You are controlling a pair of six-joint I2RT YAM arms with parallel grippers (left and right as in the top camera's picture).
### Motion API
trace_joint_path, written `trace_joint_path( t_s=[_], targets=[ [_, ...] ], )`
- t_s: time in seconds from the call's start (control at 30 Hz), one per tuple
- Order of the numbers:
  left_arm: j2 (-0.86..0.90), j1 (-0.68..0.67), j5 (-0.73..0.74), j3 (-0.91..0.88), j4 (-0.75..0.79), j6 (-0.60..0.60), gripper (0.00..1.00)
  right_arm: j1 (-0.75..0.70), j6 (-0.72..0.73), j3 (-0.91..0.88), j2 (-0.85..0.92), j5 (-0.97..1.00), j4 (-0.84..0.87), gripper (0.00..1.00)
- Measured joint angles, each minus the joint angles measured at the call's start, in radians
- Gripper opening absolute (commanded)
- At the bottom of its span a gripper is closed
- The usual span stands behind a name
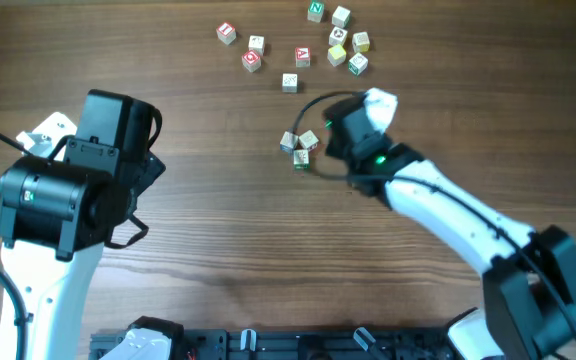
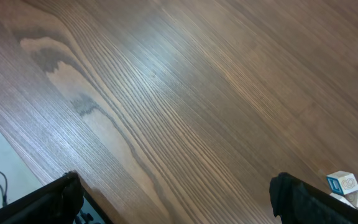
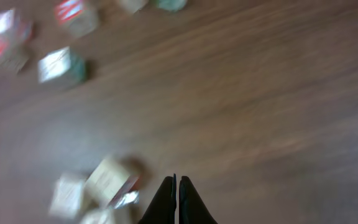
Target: Form a circle
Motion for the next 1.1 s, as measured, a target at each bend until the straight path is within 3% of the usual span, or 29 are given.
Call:
trace_joint_path(
  t_s=[0.17, 0.57, 1.1],
  targets=[
    [0.0, 0.0, 0.0, 0.0, 0.0, 0.0, 1.0, -0.124, -0.055, 0.0, 0.131, -0.137, 0.11, 0.05],
    [0.0, 0.0, 0.0, 0.0, 0.0, 0.0, 1.0, -0.208, -0.24, -0.001, 0.311, -0.537, 0.349, 0.04],
    [0.0, 0.0, 0.0, 0.0, 0.0, 0.0, 1.0, -0.208, -0.275, -0.001, 0.314, -0.635, 0.368, 0.05]
  ],
)
